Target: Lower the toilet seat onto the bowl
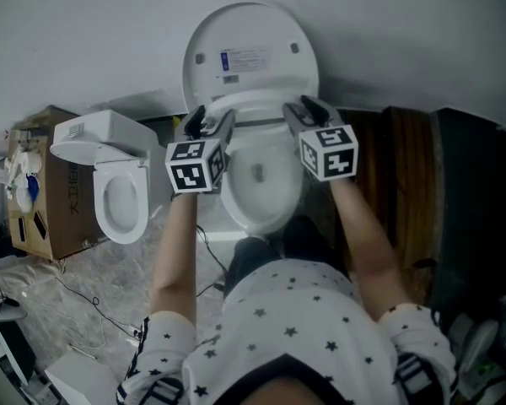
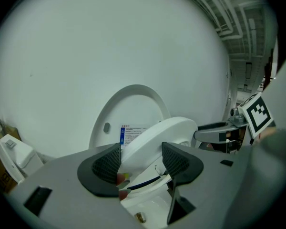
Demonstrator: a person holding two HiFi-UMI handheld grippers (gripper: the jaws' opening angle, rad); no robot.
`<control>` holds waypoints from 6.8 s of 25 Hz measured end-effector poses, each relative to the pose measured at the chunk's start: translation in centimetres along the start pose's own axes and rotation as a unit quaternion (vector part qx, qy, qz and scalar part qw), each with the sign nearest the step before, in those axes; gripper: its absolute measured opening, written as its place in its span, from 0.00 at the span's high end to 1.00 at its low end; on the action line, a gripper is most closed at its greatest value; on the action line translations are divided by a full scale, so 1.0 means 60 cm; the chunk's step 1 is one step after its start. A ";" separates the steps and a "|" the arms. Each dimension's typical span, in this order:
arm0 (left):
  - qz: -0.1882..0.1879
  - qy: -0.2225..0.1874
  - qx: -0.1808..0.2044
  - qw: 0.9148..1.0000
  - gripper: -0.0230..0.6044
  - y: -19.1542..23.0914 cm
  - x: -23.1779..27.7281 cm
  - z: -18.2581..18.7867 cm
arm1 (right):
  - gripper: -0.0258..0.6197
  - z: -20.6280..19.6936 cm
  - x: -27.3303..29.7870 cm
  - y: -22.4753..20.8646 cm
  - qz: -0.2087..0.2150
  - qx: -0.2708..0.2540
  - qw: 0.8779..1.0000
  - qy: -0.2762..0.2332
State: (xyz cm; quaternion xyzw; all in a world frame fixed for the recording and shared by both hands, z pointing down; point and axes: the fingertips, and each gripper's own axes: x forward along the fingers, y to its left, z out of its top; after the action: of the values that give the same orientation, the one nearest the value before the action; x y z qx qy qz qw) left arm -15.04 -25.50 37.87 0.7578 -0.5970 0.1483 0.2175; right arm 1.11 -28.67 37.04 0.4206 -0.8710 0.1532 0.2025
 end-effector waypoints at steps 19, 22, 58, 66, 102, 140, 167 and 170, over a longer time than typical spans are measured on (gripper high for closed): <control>-0.004 0.014 0.019 1.000 0.55 -0.027 -0.053 -0.060 | 0.69 -0.055 -0.055 0.033 -0.012 -0.009 1.000 0.016; -0.006 0.015 0.020 1.000 0.55 -0.029 -0.058 -0.065 | 0.69 -0.061 -0.059 0.038 -0.014 -0.009 1.000 0.019; -0.052 0.020 0.023 0.998 0.55 -0.061 -0.113 -0.136 | 0.69 -0.140 -0.117 0.069 -0.062 0.033 0.997 0.039; -0.049 0.018 0.028 0.998 0.55 -0.068 -0.121 -0.154 | 0.69 -0.161 -0.126 0.073 -0.068 0.046 0.996 0.040; -0.003 0.043 0.005 0.999 0.55 -0.098 -0.177 -0.267 | 0.69 -0.267 -0.175 0.112 -0.046 0.064 0.995 0.064; -0.007 0.067 0.013 0.998 0.55 -0.126 -0.209 -0.383 | 0.69 -0.381 -0.207 0.143 -0.022 0.036 0.995 0.092; -0.009 0.083 0.023 0.996 0.55 -0.140 -0.221 -0.462 | 0.69 -0.459 -0.221 0.160 -0.006 0.017 0.995 0.100; -0.008 0.084 0.022 0.996 0.55 -0.140 -0.223 -0.473 | 0.69 -0.469 -0.221 0.162 -0.004 0.014 0.995 0.100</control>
State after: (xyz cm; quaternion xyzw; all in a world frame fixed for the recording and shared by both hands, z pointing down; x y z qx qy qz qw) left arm -9.14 1.73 54.57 0.7516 -0.5675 0.2229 0.2518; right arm 7.15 -1.64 54.23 0.4094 -0.8423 0.2062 0.2837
